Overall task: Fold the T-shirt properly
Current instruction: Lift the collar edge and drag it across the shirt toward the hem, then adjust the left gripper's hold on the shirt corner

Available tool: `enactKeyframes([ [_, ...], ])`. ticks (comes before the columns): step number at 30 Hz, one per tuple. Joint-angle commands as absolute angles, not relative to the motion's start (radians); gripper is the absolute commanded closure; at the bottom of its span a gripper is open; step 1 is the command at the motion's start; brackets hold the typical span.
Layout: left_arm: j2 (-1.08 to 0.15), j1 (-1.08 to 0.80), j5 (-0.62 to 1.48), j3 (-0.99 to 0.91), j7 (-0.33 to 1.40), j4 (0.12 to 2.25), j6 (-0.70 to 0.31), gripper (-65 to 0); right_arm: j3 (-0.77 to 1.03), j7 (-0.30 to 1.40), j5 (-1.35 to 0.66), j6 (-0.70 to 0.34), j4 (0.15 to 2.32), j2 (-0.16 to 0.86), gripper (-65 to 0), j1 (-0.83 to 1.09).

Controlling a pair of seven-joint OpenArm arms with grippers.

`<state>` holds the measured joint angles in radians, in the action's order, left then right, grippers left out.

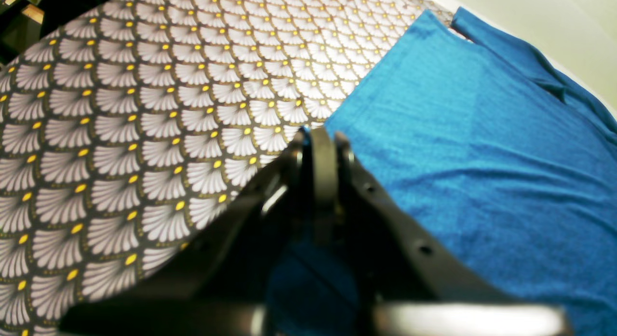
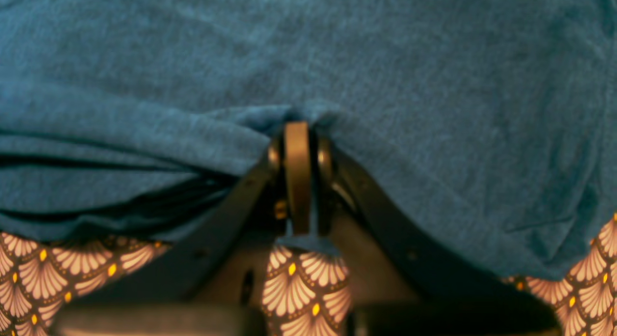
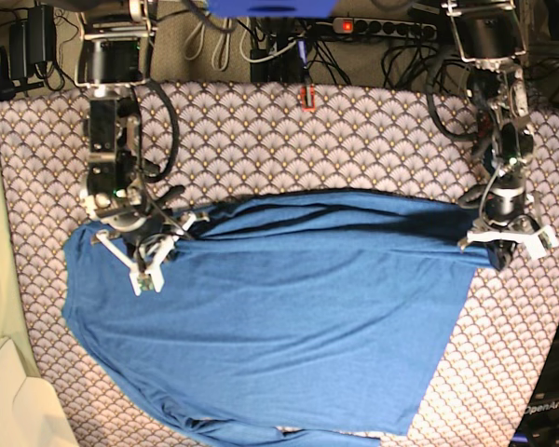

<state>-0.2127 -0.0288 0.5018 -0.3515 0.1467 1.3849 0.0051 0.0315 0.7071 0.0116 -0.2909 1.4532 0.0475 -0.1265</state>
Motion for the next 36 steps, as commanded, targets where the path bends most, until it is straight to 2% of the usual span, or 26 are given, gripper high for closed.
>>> enactKeyframes([
  [1, -0.222, -0.018, 0.504, -0.357, 0.114, 1.422, 0.001, -0.4, 0.033, 0.684, 0.004, -0.292, 1.469, 0.051, 0.0, -0.147],
  [9, -0.222, -0.13, 0.506, -0.357, 0.114, 1.537, 0.134, -0.4, 0.03, 0.682, 0.004, -0.292, 1.469, 0.051, 0.0, -0.147],
  [21, -0.222, -0.153, 0.506, -0.355, 0.114, 1.495, 0.139, -0.4, 0.03, 0.682, 0.004, -0.292, 1.469, 0.051, 0.0, -0.145],
  [36, -0.222, 0.031, 0.495, -0.328, 0.114, 1.274, 0.134, -0.4, 0.03, 0.684, 0.004, -0.292, 1.469, 0.051, 0.0, -0.14],
])
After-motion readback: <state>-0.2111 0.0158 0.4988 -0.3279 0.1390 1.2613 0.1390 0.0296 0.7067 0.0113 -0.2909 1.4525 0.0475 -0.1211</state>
